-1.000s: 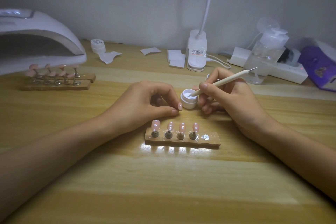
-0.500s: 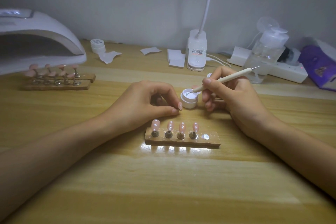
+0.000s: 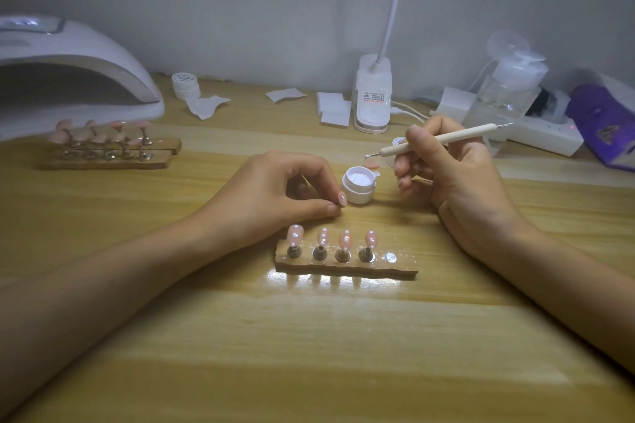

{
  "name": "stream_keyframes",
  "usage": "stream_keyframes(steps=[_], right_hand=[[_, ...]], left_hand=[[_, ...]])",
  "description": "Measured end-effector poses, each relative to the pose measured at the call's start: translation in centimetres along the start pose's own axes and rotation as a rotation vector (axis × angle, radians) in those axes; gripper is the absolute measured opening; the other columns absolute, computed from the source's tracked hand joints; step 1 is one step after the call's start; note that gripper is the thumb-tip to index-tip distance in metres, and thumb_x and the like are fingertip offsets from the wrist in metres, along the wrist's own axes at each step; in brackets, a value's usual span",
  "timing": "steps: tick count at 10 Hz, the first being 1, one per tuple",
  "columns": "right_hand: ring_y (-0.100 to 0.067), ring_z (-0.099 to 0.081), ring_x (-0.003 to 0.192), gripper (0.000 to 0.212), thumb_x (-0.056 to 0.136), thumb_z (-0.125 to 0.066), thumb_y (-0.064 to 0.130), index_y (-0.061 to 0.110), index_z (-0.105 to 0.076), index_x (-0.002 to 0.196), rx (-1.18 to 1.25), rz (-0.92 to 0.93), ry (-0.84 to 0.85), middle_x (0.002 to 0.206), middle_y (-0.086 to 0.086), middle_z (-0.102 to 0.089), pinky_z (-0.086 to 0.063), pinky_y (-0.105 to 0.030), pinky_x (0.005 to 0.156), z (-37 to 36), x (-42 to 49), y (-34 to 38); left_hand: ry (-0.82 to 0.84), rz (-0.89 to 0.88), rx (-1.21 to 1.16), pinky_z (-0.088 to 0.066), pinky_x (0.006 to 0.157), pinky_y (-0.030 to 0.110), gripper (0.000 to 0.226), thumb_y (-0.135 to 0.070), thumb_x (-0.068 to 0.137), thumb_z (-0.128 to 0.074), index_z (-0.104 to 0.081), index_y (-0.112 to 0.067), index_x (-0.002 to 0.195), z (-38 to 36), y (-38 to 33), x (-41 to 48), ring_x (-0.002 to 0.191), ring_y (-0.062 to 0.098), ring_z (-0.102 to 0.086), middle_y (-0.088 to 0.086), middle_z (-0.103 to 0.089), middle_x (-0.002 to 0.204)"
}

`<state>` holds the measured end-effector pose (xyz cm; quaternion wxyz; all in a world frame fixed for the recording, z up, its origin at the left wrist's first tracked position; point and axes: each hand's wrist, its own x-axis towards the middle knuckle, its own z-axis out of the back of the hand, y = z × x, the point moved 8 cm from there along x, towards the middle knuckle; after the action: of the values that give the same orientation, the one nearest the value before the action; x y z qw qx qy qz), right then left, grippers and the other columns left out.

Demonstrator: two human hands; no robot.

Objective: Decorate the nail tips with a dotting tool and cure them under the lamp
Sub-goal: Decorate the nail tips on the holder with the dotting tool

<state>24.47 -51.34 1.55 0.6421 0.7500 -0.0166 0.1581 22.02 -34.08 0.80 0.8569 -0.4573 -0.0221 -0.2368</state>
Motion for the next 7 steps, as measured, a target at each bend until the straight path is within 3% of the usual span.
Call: stream_keyframes(steps=[7], right_hand=[[-0.013, -0.058, 0.054, 0.022, 0.085, -0.063, 0.027, 0.016, -0.049, 0.074, 0.034, -0.009, -0.01, 0.064, -0.004, -0.064, -0.048, -0.02, 0.05, -0.03, -0.06, 0.16]], left_hand=[[0.01, 0.012, -0.015, -0.042, 0.066, 0.007, 0.016, -0.015, 0.079, -0.079, -0.072, -0.028, 0.076, -0.04, 0.02, 0.0, 0.068, -0.003, -0.06, -0.022, -0.07, 0.079]])
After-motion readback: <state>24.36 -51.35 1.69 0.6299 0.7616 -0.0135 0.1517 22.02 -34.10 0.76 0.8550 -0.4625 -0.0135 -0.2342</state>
